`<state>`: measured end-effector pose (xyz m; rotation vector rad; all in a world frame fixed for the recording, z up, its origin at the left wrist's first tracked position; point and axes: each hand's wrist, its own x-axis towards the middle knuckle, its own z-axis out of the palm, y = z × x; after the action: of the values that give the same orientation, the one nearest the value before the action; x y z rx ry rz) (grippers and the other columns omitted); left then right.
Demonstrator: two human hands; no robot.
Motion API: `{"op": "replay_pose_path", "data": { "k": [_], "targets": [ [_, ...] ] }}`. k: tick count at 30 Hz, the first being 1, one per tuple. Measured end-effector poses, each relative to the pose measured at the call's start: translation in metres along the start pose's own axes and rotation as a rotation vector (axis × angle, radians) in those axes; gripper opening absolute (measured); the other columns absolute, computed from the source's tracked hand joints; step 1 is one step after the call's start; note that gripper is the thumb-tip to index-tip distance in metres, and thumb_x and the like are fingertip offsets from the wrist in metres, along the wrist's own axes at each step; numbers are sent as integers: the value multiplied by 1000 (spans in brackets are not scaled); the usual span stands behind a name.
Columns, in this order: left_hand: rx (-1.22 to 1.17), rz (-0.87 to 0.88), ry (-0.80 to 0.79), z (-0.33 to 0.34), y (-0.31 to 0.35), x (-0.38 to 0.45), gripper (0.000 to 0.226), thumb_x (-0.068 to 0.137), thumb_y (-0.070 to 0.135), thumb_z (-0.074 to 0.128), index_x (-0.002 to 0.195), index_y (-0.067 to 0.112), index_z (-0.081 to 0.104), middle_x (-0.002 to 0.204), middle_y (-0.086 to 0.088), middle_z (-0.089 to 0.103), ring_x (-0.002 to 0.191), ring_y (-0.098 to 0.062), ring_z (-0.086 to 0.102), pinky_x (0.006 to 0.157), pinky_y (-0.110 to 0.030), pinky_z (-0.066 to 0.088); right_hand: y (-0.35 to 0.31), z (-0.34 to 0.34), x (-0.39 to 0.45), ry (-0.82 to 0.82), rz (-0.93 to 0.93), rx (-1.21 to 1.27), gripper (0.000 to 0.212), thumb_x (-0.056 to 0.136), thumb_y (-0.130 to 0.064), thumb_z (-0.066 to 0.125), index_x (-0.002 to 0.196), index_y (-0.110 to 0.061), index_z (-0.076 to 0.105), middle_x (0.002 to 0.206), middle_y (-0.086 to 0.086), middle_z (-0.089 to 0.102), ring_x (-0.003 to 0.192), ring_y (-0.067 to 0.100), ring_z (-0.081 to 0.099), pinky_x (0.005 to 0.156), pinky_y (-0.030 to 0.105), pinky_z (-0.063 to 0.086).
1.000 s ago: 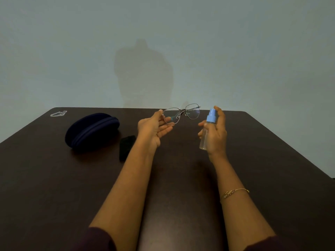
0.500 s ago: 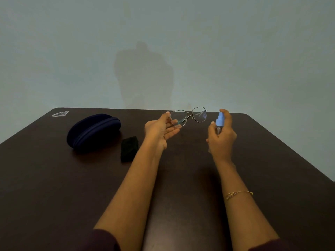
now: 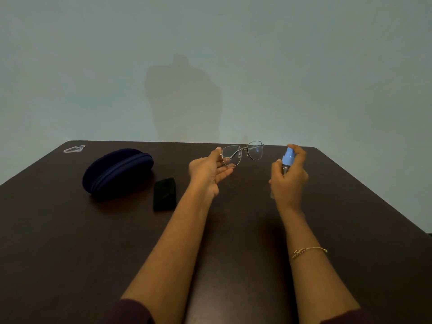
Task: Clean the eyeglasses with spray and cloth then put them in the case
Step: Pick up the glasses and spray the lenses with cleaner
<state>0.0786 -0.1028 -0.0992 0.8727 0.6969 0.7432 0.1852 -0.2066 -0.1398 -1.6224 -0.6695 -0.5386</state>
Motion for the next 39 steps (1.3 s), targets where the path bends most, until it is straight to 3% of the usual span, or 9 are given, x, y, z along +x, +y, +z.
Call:
{"op": "replay_pose_path", "data": {
  "k": [3, 6, 9, 12, 14, 18, 22, 28, 39],
  "targets": [
    [-6, -2, 13, -1, 0, 1, 35, 85, 20, 61, 111, -3, 54, 77, -11, 67, 63, -20, 68, 45, -22, 56, -5, 1, -4, -32, -60, -14, 38, 89, -5, 49, 127, -6, 43, 69, 8, 53, 57, 26, 56, 58, 46, 56],
    [-14, 4, 33, -1, -1, 3, 34, 85, 19, 61, 110, -3, 55, 75, -11, 66, 62, -20, 67, 46, -22, 56, -13, 7, -10, -119, -155, -25, 41, 89, -4, 48, 129, -5, 43, 77, 15, 57, 59, 15, 52, 59, 34, 55],
    [-13, 8, 45, -1, -1, 4, 31, 85, 19, 61, 106, -3, 57, 75, -11, 66, 64, -20, 67, 46, -22, 57, -18, 15, -14, -151, -202, -64, 37, 87, -5, 51, 123, -3, 47, 74, 8, 54, 55, 7, 45, 53, 14, 41],
    [-12, 7, 53, -1, -2, 6, 30, 85, 19, 62, 106, -2, 57, 81, -13, 68, 69, -22, 69, 48, -23, 57, -21, 18, -17, -154, -202, -73, 34, 86, -4, 52, 120, -2, 48, 74, 3, 51, 53, 4, 43, 53, 9, 35],
    [-6, 9, 61, -1, -2, 6, 27, 85, 19, 62, 102, -1, 58, 80, -12, 68, 68, -21, 69, 47, -23, 57, -20, 18, -17, -138, -203, -72, 32, 85, -3, 53, 117, -1, 49, 72, 3, 50, 53, 7, 44, 53, 10, 36],
    [-1, 15, 63, -1, -3, 7, 20, 85, 19, 62, 94, 1, 59, 75, -11, 67, 64, -20, 68, 47, -22, 57, -17, 14, -14, -88, -192, -73, 32, 85, -3, 52, 117, 0, 50, 70, 6, 52, 55, 14, 48, 53, 26, 44],
    [-6, 18, 57, -2, -2, 7, 25, 86, 18, 61, 100, -1, 57, 73, -10, 66, 62, -20, 67, 46, -22, 57, -8, 4, -6, -17, -152, -79, 39, 87, -3, 50, 125, -3, 46, 75, 10, 56, 59, 16, 51, 58, 29, 48],
    [1, 12, 48, -2, -2, 7, 33, 86, 19, 60, 109, -4, 56, 76, -11, 66, 66, -21, 68, 49, -23, 58, 8, -8, 6, 67, -12, -94, 33, 88, -4, 48, 121, -4, 46, 67, 9, 52, 59, 28, 56, 58, 45, 54],
    [3, 12, 52, -2, -3, 8, 34, 85, 18, 61, 111, -4, 55, 76, -12, 66, 65, -21, 68, 47, -23, 57, 2, -4, 1, 12, -64, -55, 35, 87, -4, 49, 122, -5, 46, 68, 7, 51, 57, 22, 53, 56, 36, 51]
  ]
}}
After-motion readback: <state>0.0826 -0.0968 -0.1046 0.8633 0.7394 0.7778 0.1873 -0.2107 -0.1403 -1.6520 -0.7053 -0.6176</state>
